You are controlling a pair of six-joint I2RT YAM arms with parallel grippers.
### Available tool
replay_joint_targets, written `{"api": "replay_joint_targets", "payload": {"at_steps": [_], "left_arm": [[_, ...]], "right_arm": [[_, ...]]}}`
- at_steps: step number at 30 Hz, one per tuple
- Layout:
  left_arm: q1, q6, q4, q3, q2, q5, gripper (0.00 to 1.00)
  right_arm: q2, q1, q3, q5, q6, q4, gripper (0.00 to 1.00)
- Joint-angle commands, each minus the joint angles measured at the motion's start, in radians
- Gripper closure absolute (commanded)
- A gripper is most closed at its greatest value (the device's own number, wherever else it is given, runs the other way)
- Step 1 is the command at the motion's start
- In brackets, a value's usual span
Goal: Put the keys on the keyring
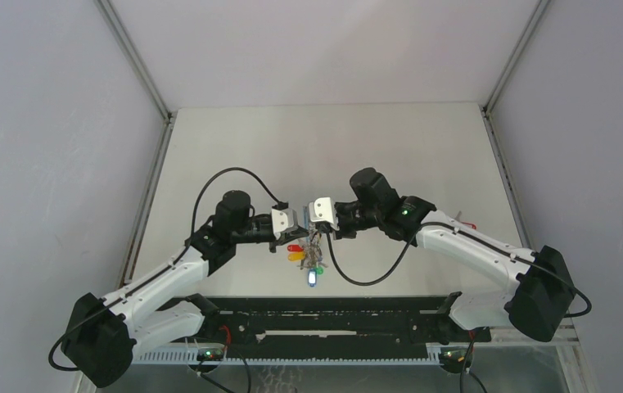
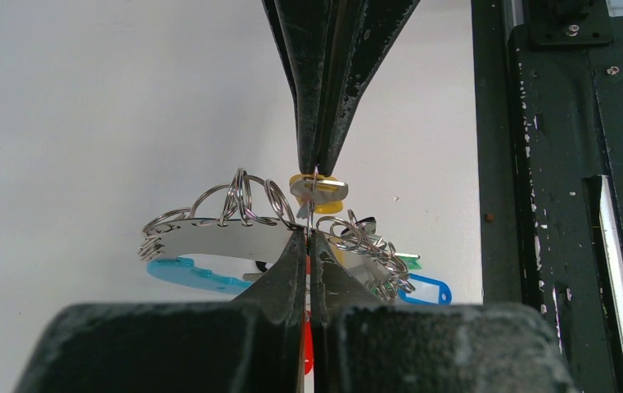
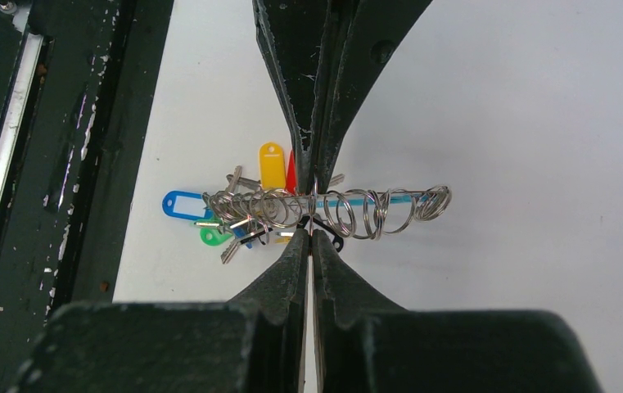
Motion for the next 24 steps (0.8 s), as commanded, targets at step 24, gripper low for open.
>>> {"api": "replay_joint_targets", "payload": {"at_steps": [24], "left_arm": [[-0.003,0.006,0.071,0.014,-0.007,0.047,1.00]], "right_arm": [[0.009,-0.007,0.047,-0.030,-0.009,0.041,1.00]]}}
